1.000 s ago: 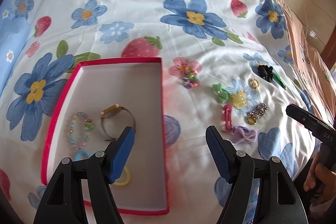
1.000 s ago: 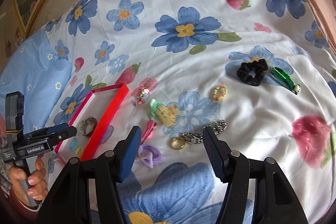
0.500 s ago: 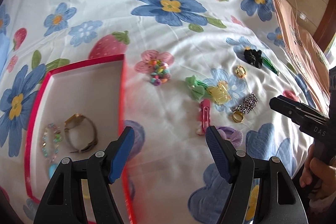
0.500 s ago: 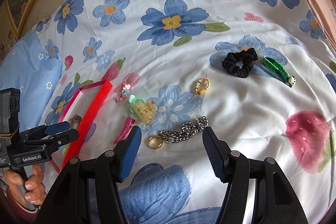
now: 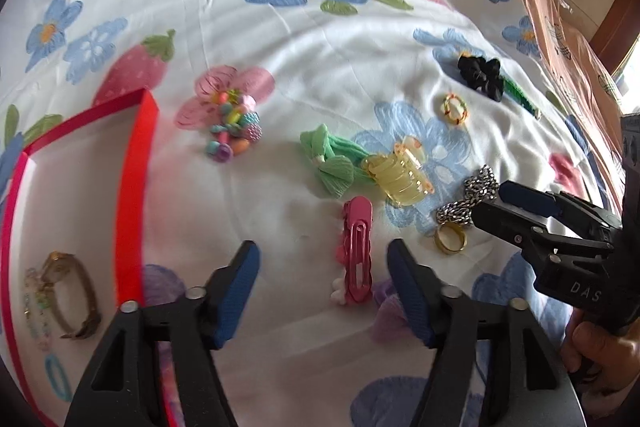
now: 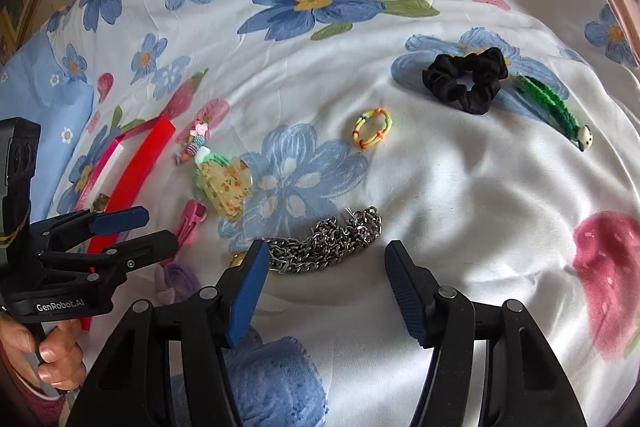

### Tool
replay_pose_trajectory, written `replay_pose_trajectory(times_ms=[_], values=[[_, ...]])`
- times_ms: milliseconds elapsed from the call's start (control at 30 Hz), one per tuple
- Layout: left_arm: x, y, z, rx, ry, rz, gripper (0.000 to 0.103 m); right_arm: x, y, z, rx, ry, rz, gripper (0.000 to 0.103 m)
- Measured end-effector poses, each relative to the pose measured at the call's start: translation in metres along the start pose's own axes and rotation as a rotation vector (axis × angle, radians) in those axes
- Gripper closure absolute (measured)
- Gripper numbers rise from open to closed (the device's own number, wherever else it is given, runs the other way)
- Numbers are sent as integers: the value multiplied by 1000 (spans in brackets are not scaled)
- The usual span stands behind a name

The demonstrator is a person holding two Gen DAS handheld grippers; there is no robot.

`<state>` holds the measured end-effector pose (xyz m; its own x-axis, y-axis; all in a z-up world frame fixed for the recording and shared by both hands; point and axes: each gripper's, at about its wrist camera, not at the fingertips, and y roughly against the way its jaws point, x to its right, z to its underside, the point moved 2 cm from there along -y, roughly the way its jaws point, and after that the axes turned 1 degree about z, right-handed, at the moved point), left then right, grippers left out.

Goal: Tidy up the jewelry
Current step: 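Grasp the pink hair clip with the left tool while the right tool grasps the silver chain, then carry the pink clip and silver chain into the red box and open both tools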

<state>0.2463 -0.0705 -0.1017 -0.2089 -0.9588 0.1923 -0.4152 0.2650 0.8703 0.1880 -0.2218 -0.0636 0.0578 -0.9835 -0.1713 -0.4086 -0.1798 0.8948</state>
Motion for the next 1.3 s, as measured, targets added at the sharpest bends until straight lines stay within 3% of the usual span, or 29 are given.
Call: replay_pose_trajectory(times_ms=[100,167,200,267,367,767,1033,1300], values=[[1,-11,-2,-6,-11,-19,61,-4,-5,1,4,36,40,49],[3,-14,-3,3,-26,-30,75,-5,-7,1,9,53,73,66],[3,-15,-3,3,-28,-29,83,-5,-7,1,10,59,83,70],[4,-16,-2,8,-30,-27,85,-4,-7,1,18,60,87,82],[5,-12,0,17,-34,-22,86,-5,-6,0,28,62,78,91],[-15,52,19,113,14,32,86,-23,33,-12,128,46,-20,93],[-36,105,40,185,59,29,86,-54,67,-26,202,70,-104,93],[-63,140,64,221,119,5,86,-96,77,-32,219,131,-168,93]])
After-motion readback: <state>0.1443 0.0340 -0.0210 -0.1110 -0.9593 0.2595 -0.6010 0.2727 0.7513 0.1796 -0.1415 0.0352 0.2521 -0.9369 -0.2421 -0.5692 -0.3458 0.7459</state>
